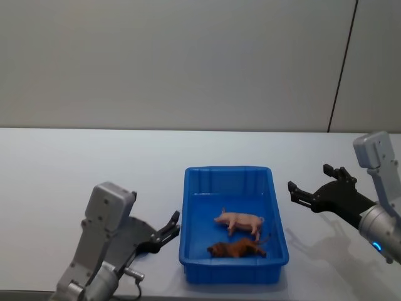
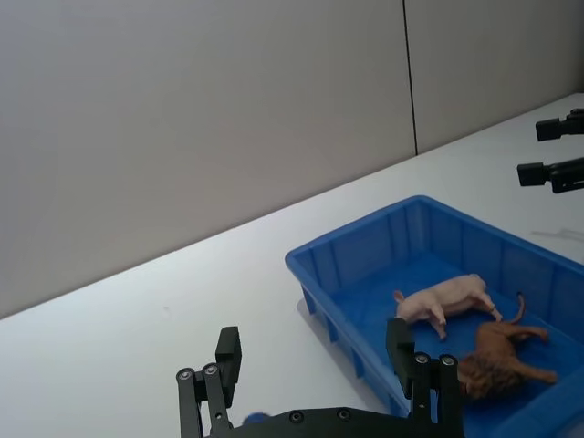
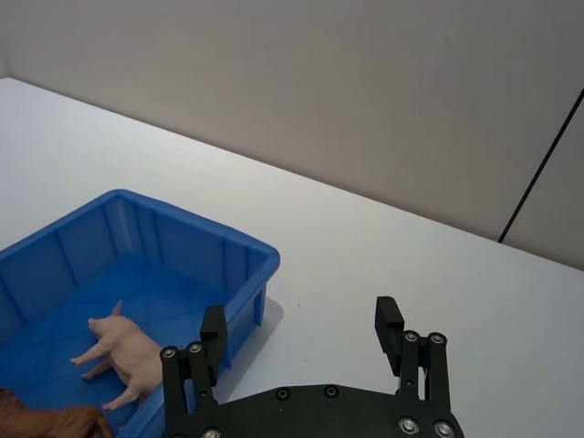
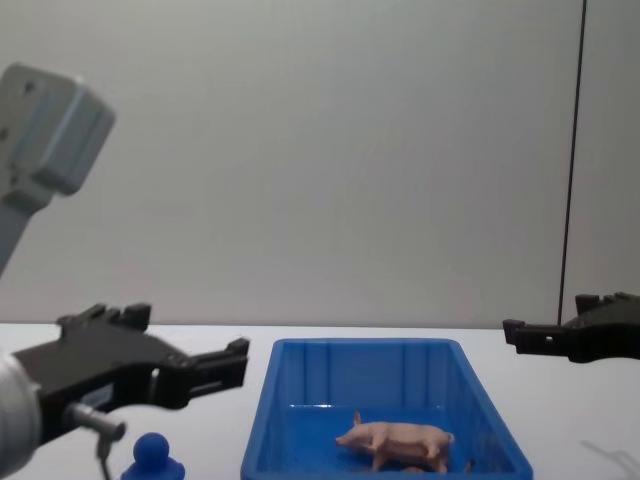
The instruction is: Pick up the two dolls from the table and place them into the box.
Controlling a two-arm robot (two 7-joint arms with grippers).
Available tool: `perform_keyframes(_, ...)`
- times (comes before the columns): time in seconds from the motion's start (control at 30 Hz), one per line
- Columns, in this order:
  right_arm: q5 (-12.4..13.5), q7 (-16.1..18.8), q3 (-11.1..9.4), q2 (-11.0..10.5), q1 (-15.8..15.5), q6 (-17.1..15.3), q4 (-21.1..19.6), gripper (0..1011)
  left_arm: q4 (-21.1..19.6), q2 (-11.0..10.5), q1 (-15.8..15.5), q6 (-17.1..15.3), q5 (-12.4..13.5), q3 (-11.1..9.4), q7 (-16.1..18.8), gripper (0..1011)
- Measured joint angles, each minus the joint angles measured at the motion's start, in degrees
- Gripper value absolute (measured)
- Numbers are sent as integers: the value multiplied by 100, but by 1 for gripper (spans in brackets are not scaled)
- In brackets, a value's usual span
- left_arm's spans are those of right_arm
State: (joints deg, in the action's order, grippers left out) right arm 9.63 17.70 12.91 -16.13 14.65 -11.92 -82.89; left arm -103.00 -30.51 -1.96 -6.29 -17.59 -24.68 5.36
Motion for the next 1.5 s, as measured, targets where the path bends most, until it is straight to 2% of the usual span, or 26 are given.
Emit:
perform_keyframes(0.27, 0, 0, -6, -4, 3, 8, 5, 1001, 76, -188, 184, 161, -275, 101, -43, 1001)
perform_keyframes(0.6, 0, -1, -8, -8, 3, 15, 11, 1001, 495, -260, 120, 368, -525, 254, -489, 1001)
perform_keyframes(1.0, 0, -1, -8, -8, 4, 17, 12, 1001, 1441, -77, -449, 428, -628, 411, -1517, 1001)
perform_keyframes(1.13, 0, -1, -8, -8, 3, 17, 12, 1001, 1849, 21, -721, 354, -621, 451, -1904, 1001)
perform_keyframes(1.5, 0, -1, -8, -8, 3, 16, 12, 1001, 2668, 224, -1258, 88, -495, 498, -2609, 1001)
